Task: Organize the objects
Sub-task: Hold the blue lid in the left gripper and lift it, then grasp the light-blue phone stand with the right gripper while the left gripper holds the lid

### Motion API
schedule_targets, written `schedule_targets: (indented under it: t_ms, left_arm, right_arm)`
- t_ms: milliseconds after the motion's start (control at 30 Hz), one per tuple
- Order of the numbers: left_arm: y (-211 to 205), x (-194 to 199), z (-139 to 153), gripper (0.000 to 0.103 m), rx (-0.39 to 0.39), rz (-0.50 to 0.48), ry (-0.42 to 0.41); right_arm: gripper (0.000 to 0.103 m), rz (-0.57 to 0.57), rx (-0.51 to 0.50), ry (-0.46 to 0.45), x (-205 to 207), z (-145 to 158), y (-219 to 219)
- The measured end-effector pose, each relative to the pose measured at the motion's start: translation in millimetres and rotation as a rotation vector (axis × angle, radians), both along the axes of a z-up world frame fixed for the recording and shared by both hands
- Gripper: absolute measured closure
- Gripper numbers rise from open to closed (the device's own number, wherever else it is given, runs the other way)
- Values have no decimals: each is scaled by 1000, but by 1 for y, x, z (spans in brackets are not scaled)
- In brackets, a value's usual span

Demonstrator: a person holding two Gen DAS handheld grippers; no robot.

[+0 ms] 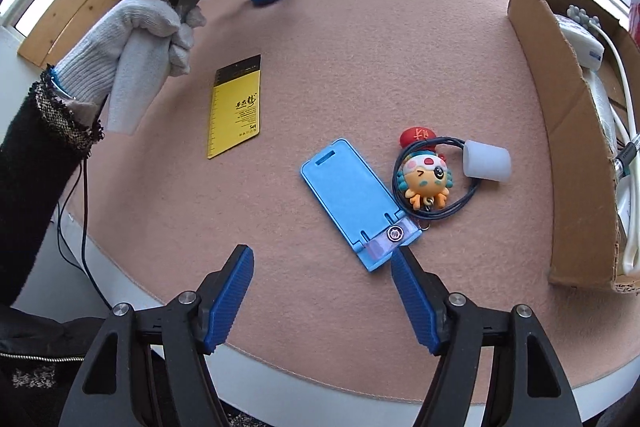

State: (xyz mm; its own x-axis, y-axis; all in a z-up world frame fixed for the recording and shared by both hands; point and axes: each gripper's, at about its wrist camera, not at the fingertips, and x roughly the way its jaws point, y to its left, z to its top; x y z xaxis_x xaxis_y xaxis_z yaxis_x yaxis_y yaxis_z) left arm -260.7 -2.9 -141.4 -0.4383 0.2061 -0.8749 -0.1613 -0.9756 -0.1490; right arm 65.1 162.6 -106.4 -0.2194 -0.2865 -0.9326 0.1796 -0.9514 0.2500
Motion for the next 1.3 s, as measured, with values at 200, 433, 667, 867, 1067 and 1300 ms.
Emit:
schedule_targets:
  t_ms: [200,433,667,867,1067,1300]
  left_arm:
    - [-5,4,1,49,5,0,-4]
    - [-9,13,2,49,0,-2,-4]
    - [-12,18,5,49,8,6,-3]
    - [-14,21,5,49,12,7,-7]
    - [-13,22,5,49,3,3,-11]
    - [-18,28,5,49,11,4,-13]
  right_arm:
    - [35,-56,-6,10,-8,3,15]
    - [35,-71,-97,-11,-8,-3,20]
    - [35,-20,-194,-13,-13,3,9]
    - [35,-48,-174,17,-4,19,28]
    - [35,-41,-181,31,-29,19,24]
    - [36,-35,-158,-31,-32,-3,31]
